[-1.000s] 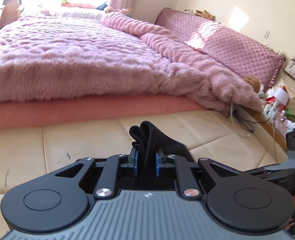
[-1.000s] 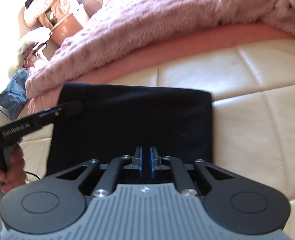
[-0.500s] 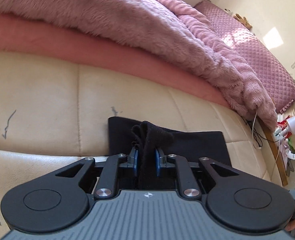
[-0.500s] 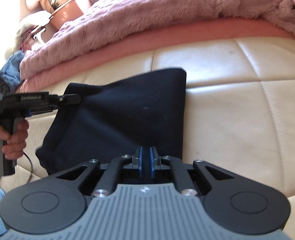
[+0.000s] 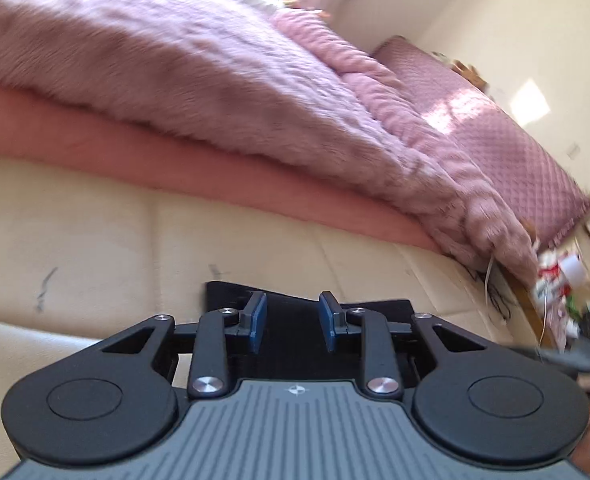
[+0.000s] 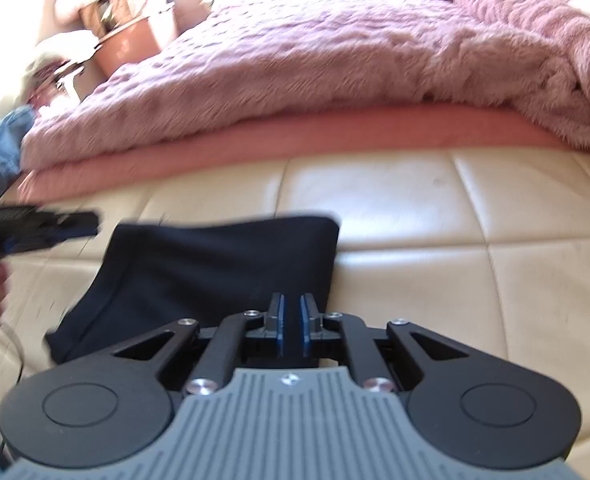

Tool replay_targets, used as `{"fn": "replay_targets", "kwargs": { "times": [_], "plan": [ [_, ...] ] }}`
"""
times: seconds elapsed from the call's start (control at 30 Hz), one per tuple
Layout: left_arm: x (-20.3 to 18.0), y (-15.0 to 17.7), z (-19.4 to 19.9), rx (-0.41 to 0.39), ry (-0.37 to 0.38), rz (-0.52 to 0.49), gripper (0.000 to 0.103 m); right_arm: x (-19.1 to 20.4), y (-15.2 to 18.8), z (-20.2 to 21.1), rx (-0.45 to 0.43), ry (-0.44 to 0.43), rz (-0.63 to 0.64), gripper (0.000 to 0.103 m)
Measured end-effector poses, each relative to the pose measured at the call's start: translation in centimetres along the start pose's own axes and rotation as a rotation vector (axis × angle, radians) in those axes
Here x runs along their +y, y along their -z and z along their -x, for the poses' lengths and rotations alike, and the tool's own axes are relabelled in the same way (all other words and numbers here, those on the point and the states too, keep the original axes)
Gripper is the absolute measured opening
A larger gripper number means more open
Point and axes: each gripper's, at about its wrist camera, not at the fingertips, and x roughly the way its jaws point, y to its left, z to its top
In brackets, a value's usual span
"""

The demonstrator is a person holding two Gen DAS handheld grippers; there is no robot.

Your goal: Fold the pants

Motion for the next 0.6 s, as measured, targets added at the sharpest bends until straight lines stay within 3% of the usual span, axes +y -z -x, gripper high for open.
{"fn": "replay_targets", "kwargs": {
  "times": [0.07, 0.1, 0.17, 0.23, 0.53, 0.57, 0.6],
  "plan": [
    [-1.5, 0.5, -1.5, 0.018, -0.06, -0.066, 0.029, 0.4, -1.1, -1.6, -0.005, 0.019, 0.037, 0.004],
    [-1.7, 0.8, -2.5, 0.042, -0.095, -0.075, 0.022, 0.6, -1.4, -2.4, -0.005, 0.031, 0.06, 0.004],
    [-1.2, 1.1, -4.0, 0.059, -0.148, -0.06, 0.018, 0.8, -1.9, -4.0, 0.005, 0.056, 0.084, 0.003],
    [-0.5, 1.2, -4.5, 0.052, -0.174, -0.042, 0.006, 0.6, -2.1, -5.4, 0.023, 0.062, 0.075, 0.001],
    [-0.2, 0.9, -3.9, 0.052, -0.191, -0.025, 0.007, 0.1, -2.8, -6.5, 0.029, 0.089, 0.042, 0.0],
    [-0.5, 0.9, -3.1, 0.044, -0.193, -0.031, 0.011, 0.3, -2.8, -5.9, 0.023, 0.081, 0.037, 0.0],
    [-0.8, 1.0, -2.4, 0.034, -0.196, -0.035, 0.022, 0.4, -2.6, -5.2, 0.02, 0.077, 0.031, 0.0]
  ]
}}
